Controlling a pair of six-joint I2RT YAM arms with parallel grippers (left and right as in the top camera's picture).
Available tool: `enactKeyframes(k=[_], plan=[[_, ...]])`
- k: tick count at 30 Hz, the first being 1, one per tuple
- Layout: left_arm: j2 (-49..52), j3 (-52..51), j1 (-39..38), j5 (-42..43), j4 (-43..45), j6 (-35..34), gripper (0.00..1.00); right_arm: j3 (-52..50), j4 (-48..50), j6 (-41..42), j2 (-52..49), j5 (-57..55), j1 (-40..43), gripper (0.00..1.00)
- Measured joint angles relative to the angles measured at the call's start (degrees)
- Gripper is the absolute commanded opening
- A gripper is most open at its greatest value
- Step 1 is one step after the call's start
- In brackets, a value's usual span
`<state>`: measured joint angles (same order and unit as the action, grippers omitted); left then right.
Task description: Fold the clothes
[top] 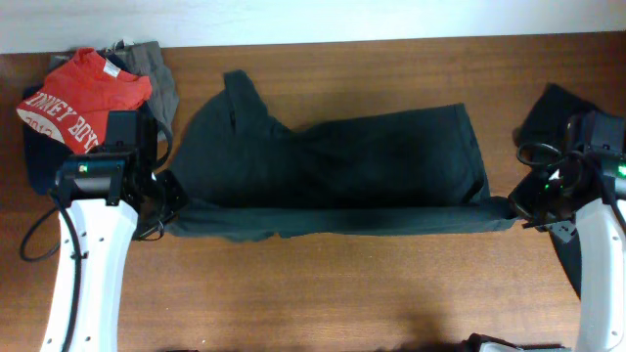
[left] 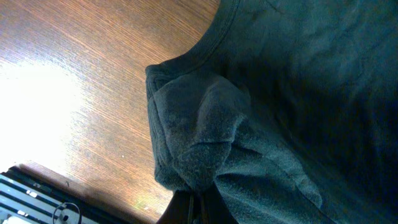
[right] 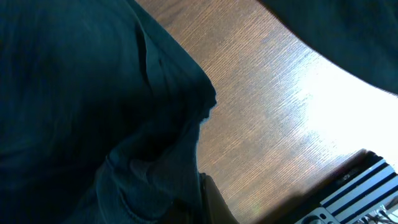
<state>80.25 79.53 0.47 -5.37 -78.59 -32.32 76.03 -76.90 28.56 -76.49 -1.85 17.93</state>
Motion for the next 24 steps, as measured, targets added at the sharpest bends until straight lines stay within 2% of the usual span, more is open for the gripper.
enactKeyframes(k=[10, 19, 24], plan=[[3.74, 0.0, 0.0, 0.0, -0.66, 0.0, 0.04, -8.17, 5.18, 0.04, -0.98, 0.83, 0.04, 0.04], [7.74, 0.0, 0.0, 0.0, -7.08, 0.0, 0.05, -9.62, 7.69, 1.16, -1.16, 1.49, 0.04, 0.04], [7.82, 0.04, 0.0, 0.0, -1.62, 0.0, 0.07, -10.49, 9.81, 1.73, -1.16, 1.51, 0.04, 0.04]])
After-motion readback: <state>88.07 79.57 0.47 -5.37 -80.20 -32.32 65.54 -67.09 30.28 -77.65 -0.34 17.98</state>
